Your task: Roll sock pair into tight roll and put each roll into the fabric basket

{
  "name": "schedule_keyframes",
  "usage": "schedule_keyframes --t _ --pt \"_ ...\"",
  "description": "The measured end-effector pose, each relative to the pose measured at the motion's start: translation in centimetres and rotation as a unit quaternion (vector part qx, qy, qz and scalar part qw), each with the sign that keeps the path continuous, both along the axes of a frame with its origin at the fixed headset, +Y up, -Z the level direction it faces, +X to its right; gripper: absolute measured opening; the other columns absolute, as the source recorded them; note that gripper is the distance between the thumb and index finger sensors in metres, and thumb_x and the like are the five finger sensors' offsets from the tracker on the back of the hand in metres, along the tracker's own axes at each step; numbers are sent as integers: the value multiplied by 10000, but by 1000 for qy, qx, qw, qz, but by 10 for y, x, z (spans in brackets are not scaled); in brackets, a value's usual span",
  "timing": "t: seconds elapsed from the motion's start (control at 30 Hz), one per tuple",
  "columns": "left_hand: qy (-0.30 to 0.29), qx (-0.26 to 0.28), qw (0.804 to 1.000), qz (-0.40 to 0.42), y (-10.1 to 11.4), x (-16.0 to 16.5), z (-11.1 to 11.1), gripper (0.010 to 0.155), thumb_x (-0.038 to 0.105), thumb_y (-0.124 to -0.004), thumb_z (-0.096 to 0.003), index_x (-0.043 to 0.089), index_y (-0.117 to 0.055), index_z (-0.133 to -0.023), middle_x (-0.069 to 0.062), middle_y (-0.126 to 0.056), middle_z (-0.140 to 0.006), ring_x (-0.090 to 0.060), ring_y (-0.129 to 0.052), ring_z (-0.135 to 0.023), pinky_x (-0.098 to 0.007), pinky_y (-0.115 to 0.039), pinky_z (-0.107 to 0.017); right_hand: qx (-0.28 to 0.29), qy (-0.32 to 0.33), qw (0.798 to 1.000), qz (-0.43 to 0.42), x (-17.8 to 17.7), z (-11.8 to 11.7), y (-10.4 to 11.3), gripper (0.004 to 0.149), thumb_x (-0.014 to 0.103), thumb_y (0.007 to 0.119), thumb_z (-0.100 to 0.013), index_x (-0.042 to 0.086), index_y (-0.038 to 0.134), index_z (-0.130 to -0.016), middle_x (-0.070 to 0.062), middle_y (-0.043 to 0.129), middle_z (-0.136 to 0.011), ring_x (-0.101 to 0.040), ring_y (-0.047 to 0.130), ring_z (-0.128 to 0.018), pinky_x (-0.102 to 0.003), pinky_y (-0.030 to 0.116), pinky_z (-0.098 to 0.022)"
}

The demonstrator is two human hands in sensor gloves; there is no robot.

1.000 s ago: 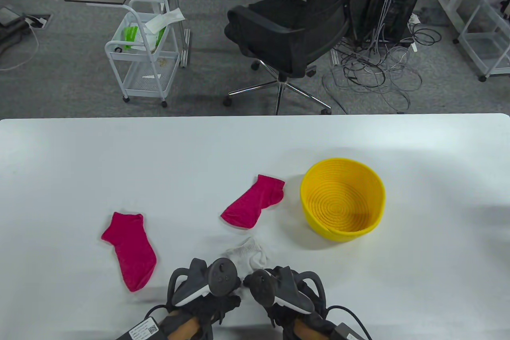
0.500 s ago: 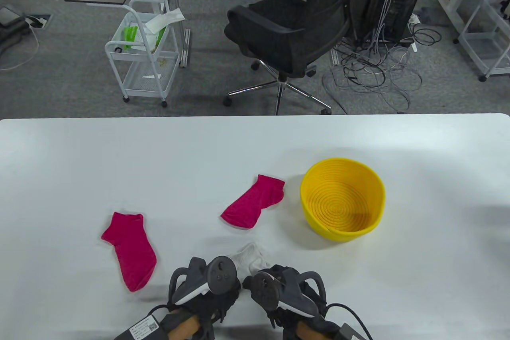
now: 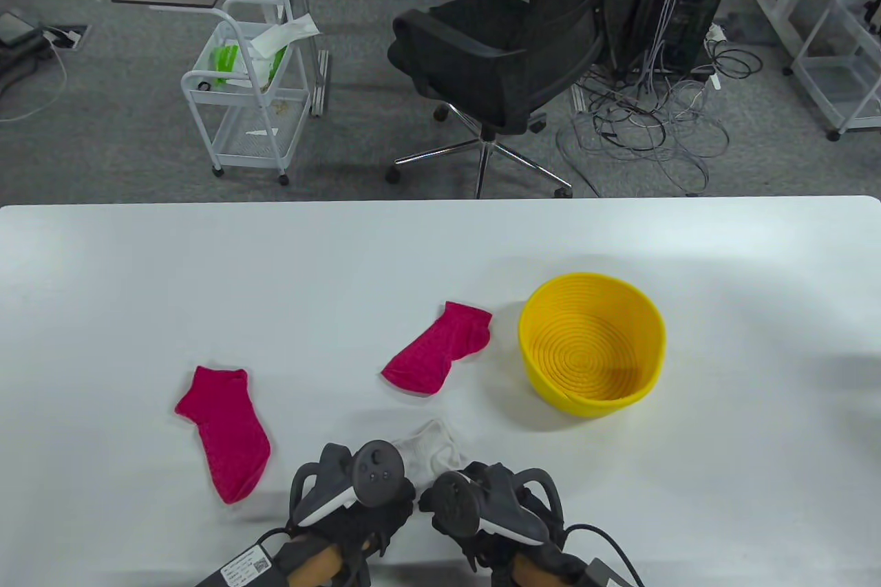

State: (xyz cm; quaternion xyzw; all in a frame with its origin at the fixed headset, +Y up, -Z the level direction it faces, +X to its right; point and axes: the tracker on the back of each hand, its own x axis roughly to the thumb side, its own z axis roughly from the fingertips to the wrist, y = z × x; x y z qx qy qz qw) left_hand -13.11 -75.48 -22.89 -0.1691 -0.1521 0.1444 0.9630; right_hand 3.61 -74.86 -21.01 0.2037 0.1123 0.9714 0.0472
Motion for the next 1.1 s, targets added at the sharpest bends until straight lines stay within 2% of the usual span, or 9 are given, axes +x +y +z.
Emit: schedule_keyframes --t 0.13,0.23,0.47,0.67,0.9,1.1 --pt "12 15 1000 22 10 -5 1 462 466 -819 -368 291 -949 -775 -46 -987 -690 -230 -1024 -448 -454 -813 -420 -25 -12 1000 -1 3 -3 -1 436 478 833 -393 428 801 -825 151 842 -931 -165 873 -859 -513 706 -657" --pt "5 7 1000 22 12 -6 2 466 473 -830 -363 291 -957 -773 -49 -981 -707 -235 -1020 -463 -458 -809 -429 -34 -20 999 -2 4 -5 -4 445 475 832 -395 427 783 -834 138 823 -949 -174 867 -865 -519 702 -657" --pt "-7 -9 1000 -4 3 -3 2 517 488 -851 -347 259 -928 -803 -47 -971 -729 -237 -1017 -479 -462 -805 -438 -47 -32 998 9 4 -5 -9 504 456 842 -396 430 703 -880 126 764 -993 -180 820 -890 -524 684 -666" --pt "-16 -7 999 -36 -3 4 3 545 455 -910 -318 260 -860 -824 -30 -941 -732 -210 -1000 -484 -450 -801 -448 -34 -43 998 8 2 -6 -9 489 418 824 -413 437 707 -888 136 775 -972 -164 828 -867 -514 687 -665" --pt "-17 -6 1000 -23 -3 5 2 452 403 -807 -379 249 -895 -794 -42 -965 -687 -206 -1011 -449 -446 -811 -424 -36 -46 998 -9 5 -6 -7 451 412 787 -428 420 741 -876 134 843 -916 -149 873 -831 -506 704 -655" --pt "-12 -10 1000 -19 -3 4 2 439 407 -777 -389 256 -909 -779 -41 -976 -667 -203 -1015 -431 -443 -816 -412 20 -28 999 -34 5 -1 10 431 408 794 -422 426 778 -852 139 843 -922 -147 867 -848 -500 708 -656"
